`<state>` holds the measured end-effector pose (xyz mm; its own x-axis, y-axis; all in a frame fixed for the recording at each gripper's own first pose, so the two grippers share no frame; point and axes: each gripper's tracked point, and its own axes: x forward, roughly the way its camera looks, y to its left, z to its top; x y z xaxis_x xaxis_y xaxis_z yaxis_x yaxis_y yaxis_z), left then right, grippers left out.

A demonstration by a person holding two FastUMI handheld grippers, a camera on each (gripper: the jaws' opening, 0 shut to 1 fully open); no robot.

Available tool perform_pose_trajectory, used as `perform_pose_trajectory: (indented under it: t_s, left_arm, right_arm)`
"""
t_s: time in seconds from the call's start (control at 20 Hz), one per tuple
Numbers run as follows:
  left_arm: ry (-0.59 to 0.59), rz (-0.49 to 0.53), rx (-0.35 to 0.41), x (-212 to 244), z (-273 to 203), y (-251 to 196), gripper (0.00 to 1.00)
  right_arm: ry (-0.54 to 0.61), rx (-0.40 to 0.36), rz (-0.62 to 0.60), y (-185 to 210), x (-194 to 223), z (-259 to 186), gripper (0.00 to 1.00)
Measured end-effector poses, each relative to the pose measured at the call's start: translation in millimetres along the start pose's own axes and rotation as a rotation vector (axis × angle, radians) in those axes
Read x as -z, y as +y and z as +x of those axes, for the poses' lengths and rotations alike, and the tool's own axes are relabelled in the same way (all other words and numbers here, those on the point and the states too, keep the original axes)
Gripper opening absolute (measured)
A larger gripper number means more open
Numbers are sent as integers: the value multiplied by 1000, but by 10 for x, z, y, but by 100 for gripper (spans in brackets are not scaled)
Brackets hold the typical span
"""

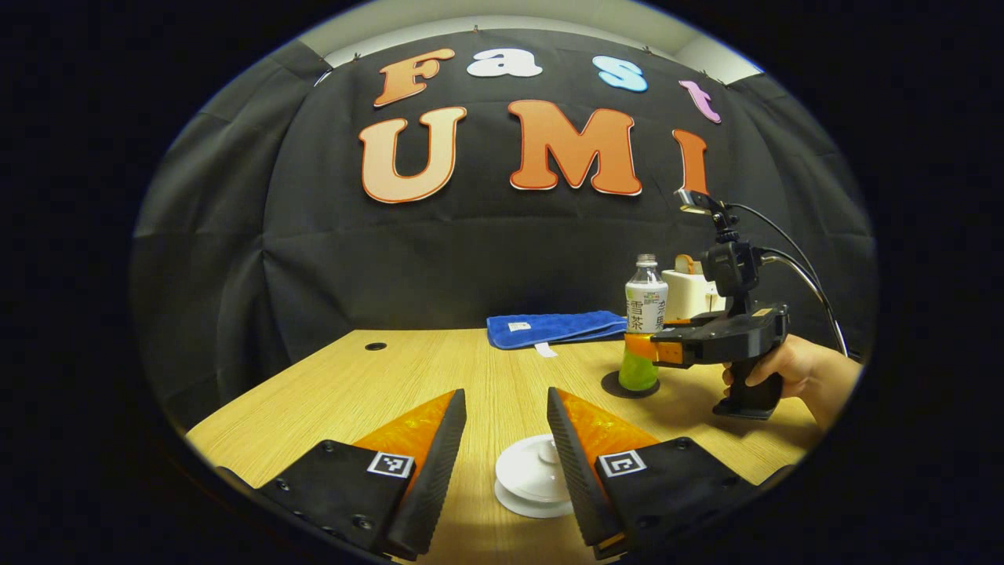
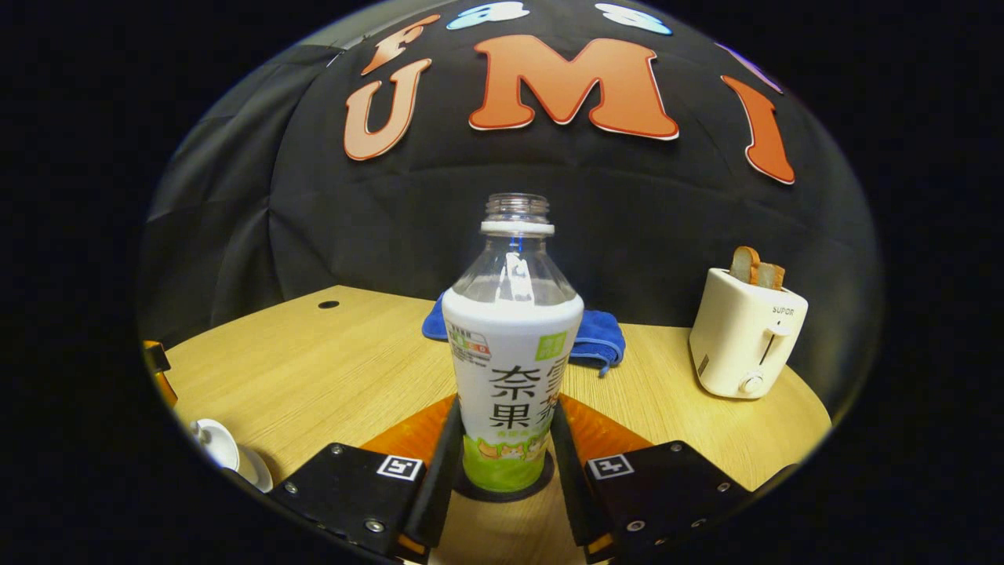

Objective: Open the teacup lid with one hand, grasp the water bottle and pour water into the teacup with the other hand; after pouring, place the water bottle on the coaster and then close the teacup lid.

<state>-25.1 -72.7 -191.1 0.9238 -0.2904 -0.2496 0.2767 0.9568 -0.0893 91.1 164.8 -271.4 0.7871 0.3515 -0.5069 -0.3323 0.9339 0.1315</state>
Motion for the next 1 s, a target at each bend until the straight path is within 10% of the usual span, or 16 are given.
perform_pose_trajectory:
  t_s: [0.4,0.6,1.0]
  left_arm:
    - [4,-18,5,0,-10,-48,67]
    - [4,-19,5,-32,-7,-81,67]
    - [-33,-48,3,-309,66,-217,71]
  right_arm:
    - [55,-24,28,47,135,26,67]
    - [22,-16,-8,42,9,-132,97]
    - [-51,-5,-41,-69,-111,-699,98]
